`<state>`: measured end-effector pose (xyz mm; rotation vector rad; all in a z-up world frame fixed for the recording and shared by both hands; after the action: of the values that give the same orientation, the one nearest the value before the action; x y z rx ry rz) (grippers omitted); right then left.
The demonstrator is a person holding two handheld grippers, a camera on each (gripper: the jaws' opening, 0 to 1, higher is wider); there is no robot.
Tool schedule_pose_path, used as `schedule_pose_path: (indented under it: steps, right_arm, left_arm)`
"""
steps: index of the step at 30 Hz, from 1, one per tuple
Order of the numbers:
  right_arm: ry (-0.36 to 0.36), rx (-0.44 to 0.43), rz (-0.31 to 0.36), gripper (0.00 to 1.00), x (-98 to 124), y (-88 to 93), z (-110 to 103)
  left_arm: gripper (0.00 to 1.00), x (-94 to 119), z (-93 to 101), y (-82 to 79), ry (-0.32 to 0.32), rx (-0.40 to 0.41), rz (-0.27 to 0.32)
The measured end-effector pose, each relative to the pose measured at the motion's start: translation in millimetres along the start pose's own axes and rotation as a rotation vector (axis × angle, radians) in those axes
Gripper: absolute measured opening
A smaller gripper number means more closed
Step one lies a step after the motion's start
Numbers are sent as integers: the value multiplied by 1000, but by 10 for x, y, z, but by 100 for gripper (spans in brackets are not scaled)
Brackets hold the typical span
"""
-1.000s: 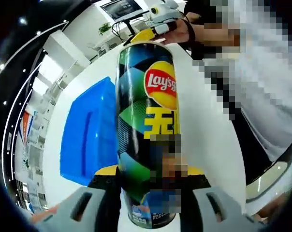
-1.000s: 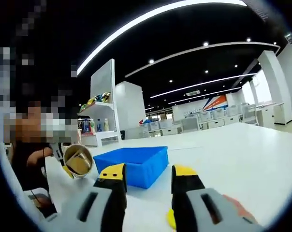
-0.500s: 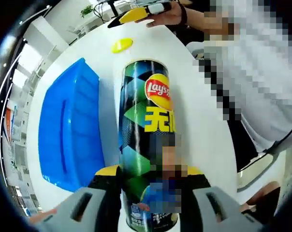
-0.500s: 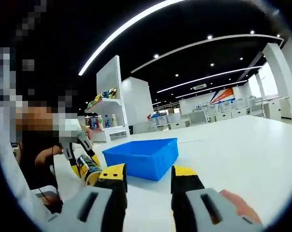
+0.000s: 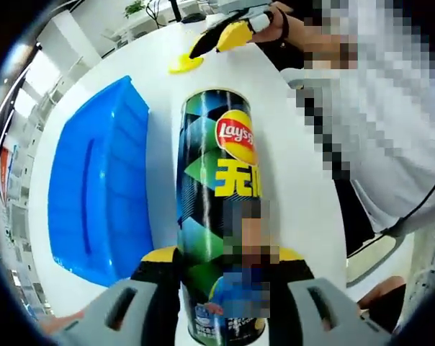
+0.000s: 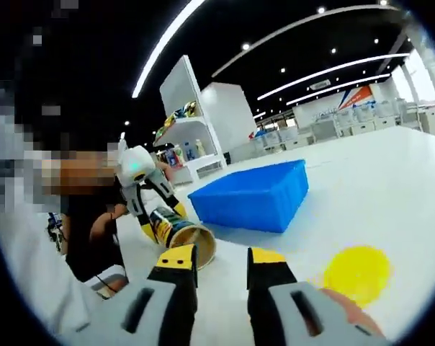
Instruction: Open the lid of the chip container on the table, take out the chips, place them into the box in front of the container, and close the lid
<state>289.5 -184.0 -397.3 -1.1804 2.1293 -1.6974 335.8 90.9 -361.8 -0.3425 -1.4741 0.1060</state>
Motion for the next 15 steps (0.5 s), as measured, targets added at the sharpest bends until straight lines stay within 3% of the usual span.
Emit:
schedule_pose_path:
  steps: [3,6,9,11,15]
  right_arm:
    - [-58,-37,-30,21,-81,-22,-63]
    - [-110,-203,-74,21,-171,-96,-90]
    - [-136,-191,-124,19,-244,-123,-99]
    - [-167,-245,-177,19,-290,-128,-115]
    - [-188,-250,-192,19,-395,-169,-167]
  left_arm:
    - [46,0,-21,-2,15,4,-4]
    - [46,2,-52,0,36,14,-7]
    - [46,3,-54,2,45,16,-4]
    - [46,-1,-51,-9,49,17,-7]
    - [46,-5,-44,-23,58,20,-8]
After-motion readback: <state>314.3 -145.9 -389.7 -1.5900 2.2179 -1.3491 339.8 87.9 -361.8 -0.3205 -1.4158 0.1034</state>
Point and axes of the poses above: the point that each gripper's makers call its tool centre point, and the gripper's own axes: x roughly backward along the fingers, z roughly to its right, y roughly out of its underside, the point moved 9 cm from there along x, roughly backward along the fingers, and after that the axes turned 10 degrees about y, right-handed, at the moved point
